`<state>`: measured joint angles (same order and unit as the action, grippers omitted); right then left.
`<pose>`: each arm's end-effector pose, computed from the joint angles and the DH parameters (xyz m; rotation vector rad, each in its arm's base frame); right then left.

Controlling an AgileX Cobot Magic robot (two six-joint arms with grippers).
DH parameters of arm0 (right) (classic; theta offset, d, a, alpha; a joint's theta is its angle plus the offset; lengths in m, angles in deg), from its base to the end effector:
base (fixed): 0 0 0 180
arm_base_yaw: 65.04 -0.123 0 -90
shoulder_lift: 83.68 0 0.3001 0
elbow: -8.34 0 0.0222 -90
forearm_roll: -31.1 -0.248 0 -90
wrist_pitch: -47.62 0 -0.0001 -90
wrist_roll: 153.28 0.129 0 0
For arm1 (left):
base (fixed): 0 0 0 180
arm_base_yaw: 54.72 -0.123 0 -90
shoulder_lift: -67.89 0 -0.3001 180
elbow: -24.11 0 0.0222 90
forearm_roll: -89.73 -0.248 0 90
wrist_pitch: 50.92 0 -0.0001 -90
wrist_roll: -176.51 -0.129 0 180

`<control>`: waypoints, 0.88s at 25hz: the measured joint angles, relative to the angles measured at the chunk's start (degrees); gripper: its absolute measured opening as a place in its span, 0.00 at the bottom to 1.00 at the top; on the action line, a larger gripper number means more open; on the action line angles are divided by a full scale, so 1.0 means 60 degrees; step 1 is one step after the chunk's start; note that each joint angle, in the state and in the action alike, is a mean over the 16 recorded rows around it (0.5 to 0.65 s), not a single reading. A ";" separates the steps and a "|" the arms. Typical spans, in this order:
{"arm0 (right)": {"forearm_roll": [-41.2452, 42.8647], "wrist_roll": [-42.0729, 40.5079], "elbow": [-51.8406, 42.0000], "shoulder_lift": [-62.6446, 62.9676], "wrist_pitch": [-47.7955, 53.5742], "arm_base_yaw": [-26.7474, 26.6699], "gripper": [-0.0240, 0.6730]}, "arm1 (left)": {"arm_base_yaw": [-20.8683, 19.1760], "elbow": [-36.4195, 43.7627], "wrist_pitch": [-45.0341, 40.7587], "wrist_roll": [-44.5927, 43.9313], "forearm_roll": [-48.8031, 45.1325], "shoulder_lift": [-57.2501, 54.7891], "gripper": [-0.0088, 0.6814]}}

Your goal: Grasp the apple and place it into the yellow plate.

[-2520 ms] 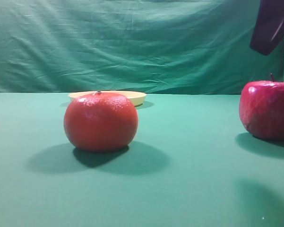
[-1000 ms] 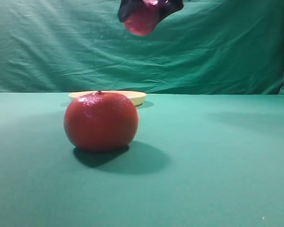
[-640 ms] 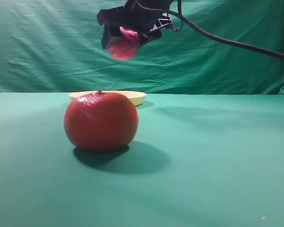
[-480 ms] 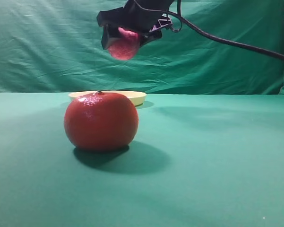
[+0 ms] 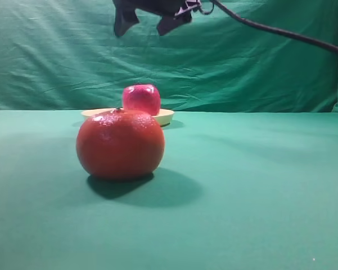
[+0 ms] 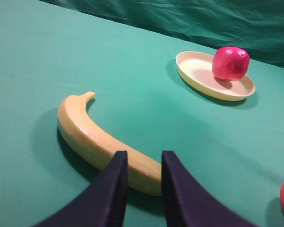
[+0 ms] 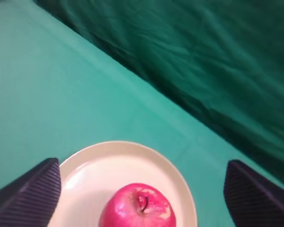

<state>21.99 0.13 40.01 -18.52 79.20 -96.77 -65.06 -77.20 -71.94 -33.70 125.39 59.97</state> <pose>0.4083 0.2651 0.3936 -0.9031 1.7876 0.2277 0.0751 -0.0138 0.1707 -0.0709 1.8087 -0.1075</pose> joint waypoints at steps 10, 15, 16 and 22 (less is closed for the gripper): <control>0.0610 0.1710 0.0014 0.3126 0.3607 0.0000 0.06 | 0.0000 0.0000 0.0000 0.0000 0.0000 0.0000 0.24; 0.0736 0.2743 -0.0738 0.4713 0.4577 0.0000 0.03 | 0.0000 0.0000 0.0000 0.0000 0.0000 0.0000 0.24; 0.0751 0.2888 -0.1000 0.5059 0.4655 0.0000 0.03 | 0.0000 0.0000 0.0000 0.0000 0.0000 0.0000 0.24; 0.0768 0.3487 -0.3385 0.7369 0.4224 0.0000 0.03 | 0.0000 0.0000 0.0000 0.0000 0.0000 0.0000 0.24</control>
<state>26.60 21.05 19.70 25.69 104.55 -96.77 -65.06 -77.20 -71.94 -33.70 125.39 59.97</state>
